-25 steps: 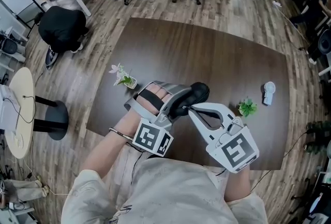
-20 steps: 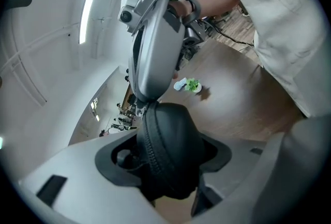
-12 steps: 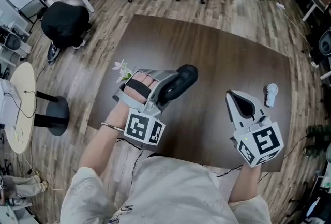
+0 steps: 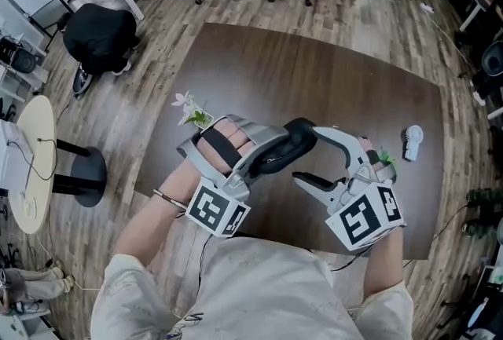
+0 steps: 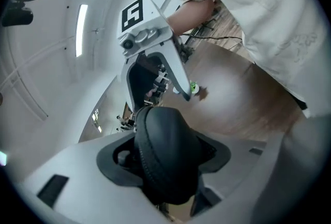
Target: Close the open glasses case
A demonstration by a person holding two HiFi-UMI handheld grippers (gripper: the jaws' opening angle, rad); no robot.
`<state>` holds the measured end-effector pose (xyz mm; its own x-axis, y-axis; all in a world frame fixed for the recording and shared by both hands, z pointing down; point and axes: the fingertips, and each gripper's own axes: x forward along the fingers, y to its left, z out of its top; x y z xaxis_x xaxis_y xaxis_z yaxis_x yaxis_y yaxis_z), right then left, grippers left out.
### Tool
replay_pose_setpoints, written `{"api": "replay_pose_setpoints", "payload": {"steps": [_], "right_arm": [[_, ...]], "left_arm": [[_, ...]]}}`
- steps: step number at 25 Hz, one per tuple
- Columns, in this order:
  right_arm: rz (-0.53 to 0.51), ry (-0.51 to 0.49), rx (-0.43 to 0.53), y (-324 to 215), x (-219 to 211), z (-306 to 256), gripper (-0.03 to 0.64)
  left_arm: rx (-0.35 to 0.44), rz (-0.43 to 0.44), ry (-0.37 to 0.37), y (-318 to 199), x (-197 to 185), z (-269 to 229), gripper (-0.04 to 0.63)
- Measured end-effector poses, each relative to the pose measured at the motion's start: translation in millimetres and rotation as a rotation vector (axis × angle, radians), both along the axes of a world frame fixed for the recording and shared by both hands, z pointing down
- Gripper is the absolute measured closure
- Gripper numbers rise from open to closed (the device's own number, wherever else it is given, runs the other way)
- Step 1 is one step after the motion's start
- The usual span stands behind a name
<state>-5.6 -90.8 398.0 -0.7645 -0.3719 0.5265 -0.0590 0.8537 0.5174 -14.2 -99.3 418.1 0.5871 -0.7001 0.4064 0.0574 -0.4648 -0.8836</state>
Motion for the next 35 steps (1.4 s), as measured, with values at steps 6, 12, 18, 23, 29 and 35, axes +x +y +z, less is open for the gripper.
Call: {"api": "replay_pose_setpoints", "payload": {"steps": [6, 12, 18, 23, 29, 35], "right_arm": [[-0.013, 0.11, 0.225, -6, -13, 10, 0.368], [0.123, -0.101, 0.368, -10, -6, -24, 0.379], [0.151, -0.288, 0.298, -6, 1, -39, 0.377], [0.115, -0.379, 0.216, 2, -4, -40, 0.376], [0.039, -0.345, 0.091, 15, -2, -33, 0.373], [0.008, -0.592, -0.16, 25, 4, -57, 0.387]], "left_arm": [[-0.036, 0.024, 0.081, 8, 8, -14, 0.315], [-0.297, -0.04, 0.48, 0, -6, -48, 0.244], [-0.487, 0.052, 0.719, 10, 3, -75, 0.19], [-0.584, 0.114, 0.902, 19, 10, -93, 0.238], [-0.629, 0.129, 1.007, 23, 11, -94, 0.262], [-0.663, 0.159, 1.011, 23, -1, -101, 0.272]]}}
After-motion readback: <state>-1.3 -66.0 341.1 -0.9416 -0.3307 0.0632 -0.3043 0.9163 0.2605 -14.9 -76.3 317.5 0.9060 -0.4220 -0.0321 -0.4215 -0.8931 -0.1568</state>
